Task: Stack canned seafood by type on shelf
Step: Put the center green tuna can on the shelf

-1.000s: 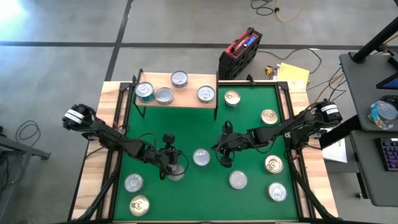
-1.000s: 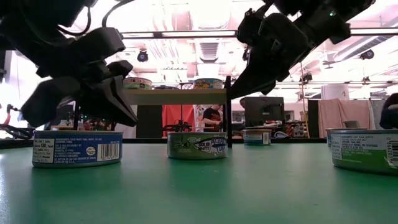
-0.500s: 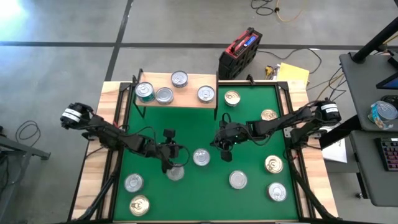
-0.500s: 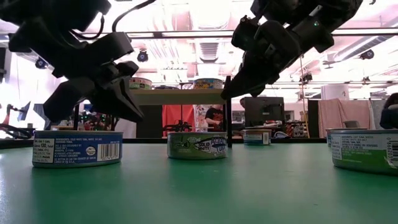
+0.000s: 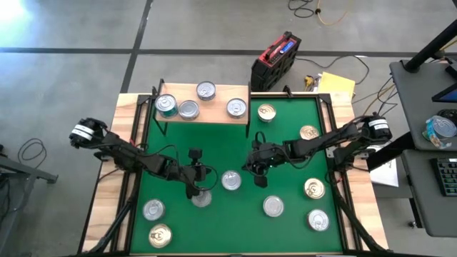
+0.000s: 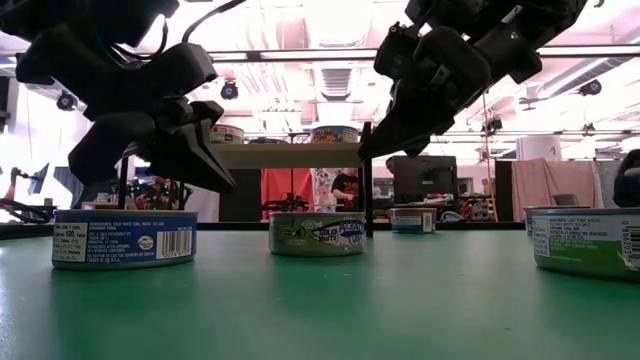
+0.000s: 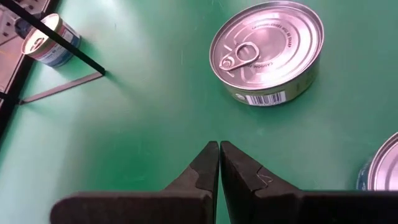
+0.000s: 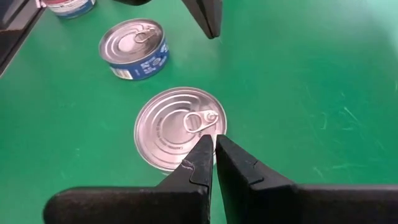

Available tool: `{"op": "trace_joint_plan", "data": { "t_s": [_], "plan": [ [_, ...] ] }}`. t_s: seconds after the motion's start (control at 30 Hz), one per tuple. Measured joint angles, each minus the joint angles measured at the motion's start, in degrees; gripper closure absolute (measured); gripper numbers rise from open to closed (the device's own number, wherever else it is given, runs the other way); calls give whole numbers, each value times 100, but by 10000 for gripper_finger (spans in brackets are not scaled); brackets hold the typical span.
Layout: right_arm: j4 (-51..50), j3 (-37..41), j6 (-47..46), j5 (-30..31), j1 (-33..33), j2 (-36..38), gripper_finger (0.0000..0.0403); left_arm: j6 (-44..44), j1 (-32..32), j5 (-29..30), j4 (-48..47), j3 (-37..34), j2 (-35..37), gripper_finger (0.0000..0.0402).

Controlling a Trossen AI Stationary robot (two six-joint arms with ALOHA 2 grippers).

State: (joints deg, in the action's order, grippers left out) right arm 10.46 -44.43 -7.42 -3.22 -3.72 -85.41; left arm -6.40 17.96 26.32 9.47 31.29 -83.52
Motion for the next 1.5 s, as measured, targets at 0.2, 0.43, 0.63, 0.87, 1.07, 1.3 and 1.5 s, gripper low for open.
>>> {"op": "trace_joint_plan", "data": {
  "t_s": [0.2,0.43,0.63,0.87,1.07,1.3,1.5],
  "plan": [
    [3,66,40,22,0,0,390,5,-2,-2,52,1,-51,401],
    [9,75,160,24,0,0,390,-58,-76,9,64,4,-49,401],
    [9,75,249,26,0,0,390,-80,-111,7,102,4,-44,401],
    [-11,75,92,304,2,0,390,-80,-109,5,241,4,-44,401],
    [-110,75,-285,387,1,0,390,-60,-109,-136,494,7,-48,401],
    [-95,85,-612,320,-201,0,390,-58,-108,-188,1008,7,-218,401],
    [140,90,-474,320,-492,0,390,-56,-98,-190,1223,9,-347,401]
  ]
}}
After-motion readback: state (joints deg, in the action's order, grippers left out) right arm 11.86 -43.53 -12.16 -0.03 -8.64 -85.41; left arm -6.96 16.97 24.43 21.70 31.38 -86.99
